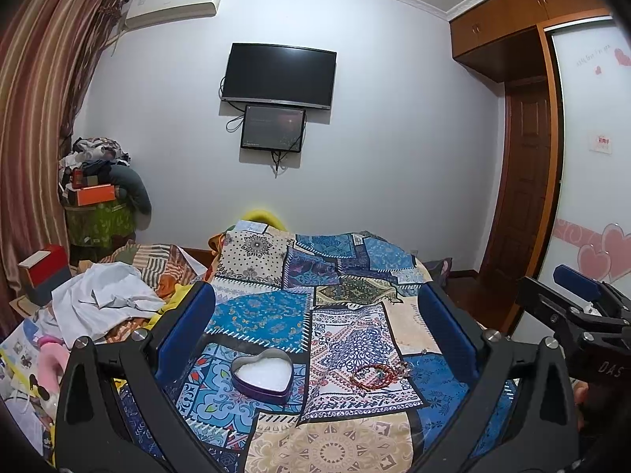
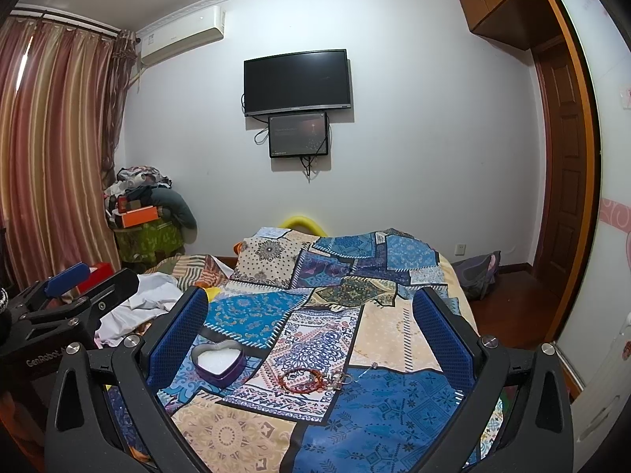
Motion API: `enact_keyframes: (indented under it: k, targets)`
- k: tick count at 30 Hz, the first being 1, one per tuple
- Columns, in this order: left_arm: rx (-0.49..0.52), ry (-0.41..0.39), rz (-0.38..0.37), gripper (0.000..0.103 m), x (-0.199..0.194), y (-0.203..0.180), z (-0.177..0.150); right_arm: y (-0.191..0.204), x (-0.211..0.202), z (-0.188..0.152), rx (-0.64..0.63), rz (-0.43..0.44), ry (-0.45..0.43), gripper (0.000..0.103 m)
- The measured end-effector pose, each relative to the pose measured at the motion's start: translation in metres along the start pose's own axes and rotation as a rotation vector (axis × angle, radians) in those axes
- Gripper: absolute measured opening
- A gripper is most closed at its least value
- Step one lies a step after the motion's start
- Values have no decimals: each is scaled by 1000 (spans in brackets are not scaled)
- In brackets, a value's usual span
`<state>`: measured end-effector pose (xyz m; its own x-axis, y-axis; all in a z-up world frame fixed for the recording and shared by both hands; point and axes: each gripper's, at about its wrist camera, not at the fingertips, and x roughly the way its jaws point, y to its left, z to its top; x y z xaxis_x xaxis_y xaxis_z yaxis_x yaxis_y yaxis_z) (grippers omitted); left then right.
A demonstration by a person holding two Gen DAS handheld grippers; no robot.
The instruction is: Organize jewelry
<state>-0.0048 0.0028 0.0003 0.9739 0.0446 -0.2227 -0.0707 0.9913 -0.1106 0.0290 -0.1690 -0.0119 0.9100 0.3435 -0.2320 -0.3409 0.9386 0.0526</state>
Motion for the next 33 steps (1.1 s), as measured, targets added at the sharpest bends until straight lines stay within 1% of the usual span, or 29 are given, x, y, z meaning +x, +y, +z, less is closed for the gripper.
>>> enact_keyframes:
  k: [11,16,20,27,31,33]
  targets:
    - [10,12,-1,103,7,-5,0,-10,12,-5,13,1,24,103]
    - [12,29,-2,103,18,-6,-1,-16,19,-7,22,-2,39,103]
    - [9,54,-2,103,32,-6,-4,-21,27,-10,33,-3,54,103]
    - [10,114,-1,103,65,-7,-14,-33,51,-17,54,-20,115,103]
    - [11,161,2,103,87,-5,-21,-44,66,-24,60,-43,158,103]
    - [4,181,13,103,99,-4,-24,-50,73,-28,50,-73,176,103]
